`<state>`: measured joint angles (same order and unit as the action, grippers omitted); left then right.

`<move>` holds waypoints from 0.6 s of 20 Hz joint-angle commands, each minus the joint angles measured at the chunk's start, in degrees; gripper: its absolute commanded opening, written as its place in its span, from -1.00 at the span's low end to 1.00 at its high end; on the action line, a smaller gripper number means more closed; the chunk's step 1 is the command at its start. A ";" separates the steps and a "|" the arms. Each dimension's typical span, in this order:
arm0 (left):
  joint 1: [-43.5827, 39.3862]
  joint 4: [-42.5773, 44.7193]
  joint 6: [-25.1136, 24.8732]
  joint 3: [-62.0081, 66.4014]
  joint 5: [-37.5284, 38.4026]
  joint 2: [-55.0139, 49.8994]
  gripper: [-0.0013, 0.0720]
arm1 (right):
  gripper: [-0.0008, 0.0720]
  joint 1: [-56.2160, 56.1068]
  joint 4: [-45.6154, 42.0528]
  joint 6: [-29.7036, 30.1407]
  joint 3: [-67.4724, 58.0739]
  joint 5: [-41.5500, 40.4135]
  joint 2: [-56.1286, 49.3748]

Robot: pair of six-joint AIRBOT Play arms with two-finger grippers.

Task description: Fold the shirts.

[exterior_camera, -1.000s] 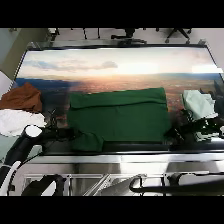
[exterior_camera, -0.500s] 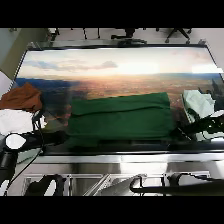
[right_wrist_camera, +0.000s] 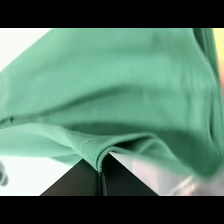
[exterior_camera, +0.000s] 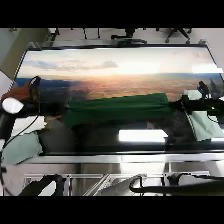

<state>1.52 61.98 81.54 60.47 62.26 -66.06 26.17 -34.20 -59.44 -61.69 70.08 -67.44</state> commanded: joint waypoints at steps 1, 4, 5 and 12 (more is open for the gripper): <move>-2.78 0.00 -0.50 12.79 -0.48 -18.84 -0.93 | -0.92 -4.22 3.69 5.86 -2.84 -8.33 -6.60; -2.67 0.00 -0.57 19.43 -1.53 -29.92 -0.93 | -0.91 -6.01 4.07 9.57 -5.35 -11.19 -12.44; -2.67 -0.02 -1.25 21.68 -2.29 -32.76 -0.93 | -0.91 -6.10 4.07 10.45 -6.34 -11.23 -13.70; -2.64 -0.20 -1.60 38.01 5.01 -43.39 -0.27 | -0.06 -6.25 -6.95 11.15 -12.85 -12.55 -13.81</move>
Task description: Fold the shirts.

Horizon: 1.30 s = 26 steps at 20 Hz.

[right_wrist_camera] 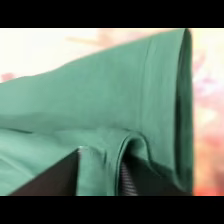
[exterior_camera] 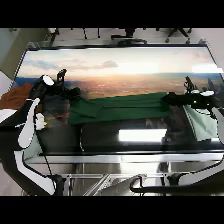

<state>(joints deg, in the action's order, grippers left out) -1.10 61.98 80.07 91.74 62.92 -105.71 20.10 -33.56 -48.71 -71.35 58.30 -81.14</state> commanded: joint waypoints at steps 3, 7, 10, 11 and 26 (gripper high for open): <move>-0.04 -0.20 -0.13 13.84 9.27 -3.78 0.91 | 0.33 -0.17 -17.11 -5.60 -5.73 -0.90 0.20; -0.04 -0.28 1.33 21.29 14.34 -3.78 0.91 | 0.48 -0.31 -18.12 -7.06 -5.70 -0.42 -1.38; -0.20 -0.74 2.27 24.33 16.22 -3.78 0.91 | 0.45 -0.31 -15.96 -7.04 -5.70 3.02 -4.17; -0.55 -1.09 2.62 24.44 16.26 -3.65 0.91 | 0.42 -0.31 -14.43 -6.95 -5.70 4.39 -5.11; -28.22 -6.56 1.86 24.24 4.68 -17.49 -0.93 | -0.93 1.81 8.33 -6.08 -21.86 35.50 4.59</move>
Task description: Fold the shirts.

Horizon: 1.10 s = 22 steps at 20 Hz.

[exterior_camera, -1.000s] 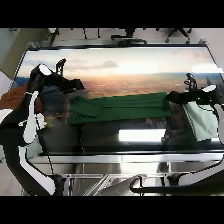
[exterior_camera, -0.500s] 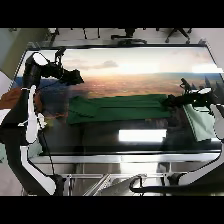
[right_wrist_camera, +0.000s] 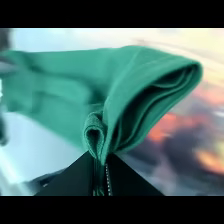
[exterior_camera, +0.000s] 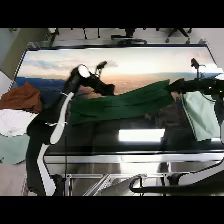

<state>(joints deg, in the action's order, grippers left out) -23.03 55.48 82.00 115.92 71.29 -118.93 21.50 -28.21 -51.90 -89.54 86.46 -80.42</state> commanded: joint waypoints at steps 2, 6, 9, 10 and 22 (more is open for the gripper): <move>-9.86 -0.17 -0.02 0.07 -6.71 -6.47 -0.93 | -0.93 0.42 2.99 -4.22 -3.78 8.55 7.26; -14.12 -0.15 0.94 0.07 -12.39 -8.22 -0.93 | -0.92 0.37 2.99 -4.52 -3.78 9.40 11.47; -14.78 -0.26 2.05 1.42 -12.63 -8.20 -0.93 | -0.92 0.37 2.99 -4.68 -3.76 10.05 12.52; -14.78 -0.31 2.08 2.16 -12.24 -8.15 -0.93 | -0.92 0.37 2.99 -4.76 -3.72 10.03 12.52; 15.72 -31.76 -4.28 2.54 2.32 27.39 -0.92 | -0.92 -11.91 2.97 -9.46 -2.51 -1.84 11.52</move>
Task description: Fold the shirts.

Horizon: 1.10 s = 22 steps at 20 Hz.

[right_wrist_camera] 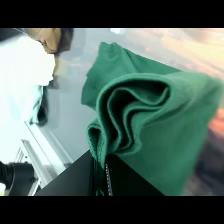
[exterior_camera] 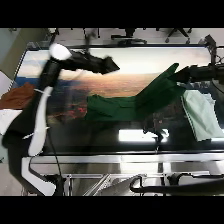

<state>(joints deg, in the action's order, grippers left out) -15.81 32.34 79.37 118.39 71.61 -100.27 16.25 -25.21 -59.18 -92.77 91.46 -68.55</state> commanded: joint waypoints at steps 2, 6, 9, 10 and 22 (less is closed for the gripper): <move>12.55 -8.02 -2.67 -0.28 1.66 12.74 -0.92 | -0.92 -17.97 -0.02 -2.40 1.38 -15.34 -1.97; 16.76 -8.07 -7.15 -8.26 0.87 19.89 -0.92 | -0.92 -41.22 -0.11 -1.11 1.36 -39.91 -9.27; 16.79 -8.04 -10.75 -13.92 1.22 21.90 -0.92 | -0.83 -54.71 -0.02 5.31 1.36 -61.05 -18.64; 16.48 -8.07 -11.58 -15.30 1.84 21.92 -0.92 | -0.20 -57.83 -0.02 6.54 1.33 -66.75 -21.59; 16.61 -8.48 -13.55 -18.95 1.99 21.90 -0.92 | 0.41 -27.78 -12.55 -6.73 1.33 -34.29 -11.08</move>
<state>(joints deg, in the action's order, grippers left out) 0.75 23.88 66.02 99.61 73.54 -78.41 -22.33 -31.64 -57.23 -91.44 44.47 -82.59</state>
